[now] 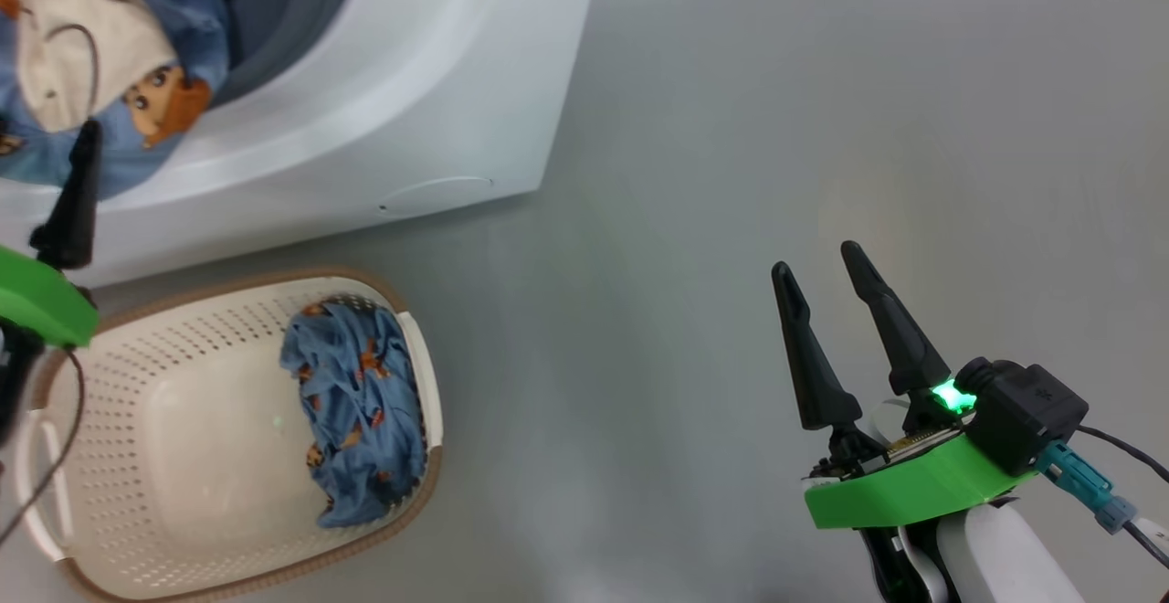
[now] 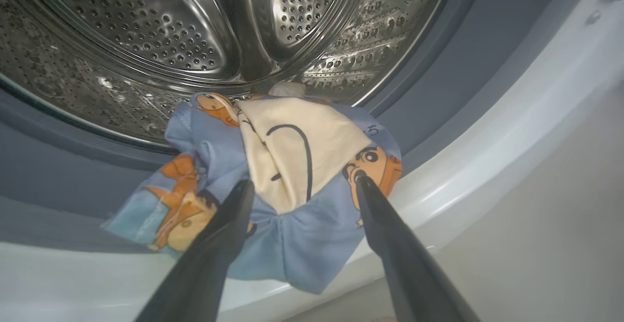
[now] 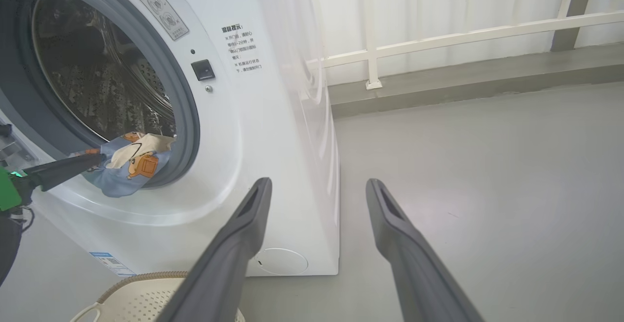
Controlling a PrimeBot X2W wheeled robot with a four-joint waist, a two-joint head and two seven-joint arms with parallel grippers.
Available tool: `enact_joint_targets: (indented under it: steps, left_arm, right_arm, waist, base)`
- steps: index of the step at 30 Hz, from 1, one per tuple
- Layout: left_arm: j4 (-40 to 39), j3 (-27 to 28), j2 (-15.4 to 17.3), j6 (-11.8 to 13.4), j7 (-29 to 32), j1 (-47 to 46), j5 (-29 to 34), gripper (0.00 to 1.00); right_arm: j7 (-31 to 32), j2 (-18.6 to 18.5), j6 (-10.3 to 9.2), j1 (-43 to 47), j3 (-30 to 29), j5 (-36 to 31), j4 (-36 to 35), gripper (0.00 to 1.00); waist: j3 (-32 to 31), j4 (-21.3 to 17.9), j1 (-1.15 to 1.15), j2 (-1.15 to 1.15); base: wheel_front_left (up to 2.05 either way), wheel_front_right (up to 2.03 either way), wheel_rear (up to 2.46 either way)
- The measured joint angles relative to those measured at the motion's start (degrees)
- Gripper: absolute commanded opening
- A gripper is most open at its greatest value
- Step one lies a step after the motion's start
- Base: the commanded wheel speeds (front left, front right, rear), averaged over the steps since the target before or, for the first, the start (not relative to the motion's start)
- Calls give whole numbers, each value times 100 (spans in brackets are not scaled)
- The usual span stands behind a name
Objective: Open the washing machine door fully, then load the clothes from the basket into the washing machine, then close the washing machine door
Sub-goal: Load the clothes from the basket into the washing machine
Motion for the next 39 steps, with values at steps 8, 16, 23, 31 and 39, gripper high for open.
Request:
enact_joint_targets:
  steps: [8, 16, 23, 31, 39]
  left_arm:
    - [818, -91, 247, 0, 135, -723, -42, 100]
    - [1401, -263, 222, 0, 552, -1183, -29, 100]
    - [1634, -476, 148, 0, 681, -1377, 11, 0]
    - [1284, -839, 71, -1, 427, -1376, -213, 0]
    - [541, -1125, 433, -1, 352, -1646, -554, 0]
  right_arm:
    - [0, 8, 0, -10, 79, 149, -189, 100]
    - [0, 10, 0, -10, 133, 151, -220, 100]
    - [0, 11, 0, -12, 143, 152, -208, 100]
    - [0, 10, 0, -17, 122, 151, -143, 100]
    - [0, 11, 0, -24, 194, 152, -154, 100]
  waist:
    - [396, -274, 0, 0]
    - [563, -437, -1, 0]
    - [514, -404, -1, 0]
    - [441, -309, -1, 0]
    - [525, -296, -1, 0]
  base:
    - [0, 0, 0]
    - [0, 0, 0]
    - [0, 0, 0]
    - [0, 0, 0]
    - [0, 0, 0]
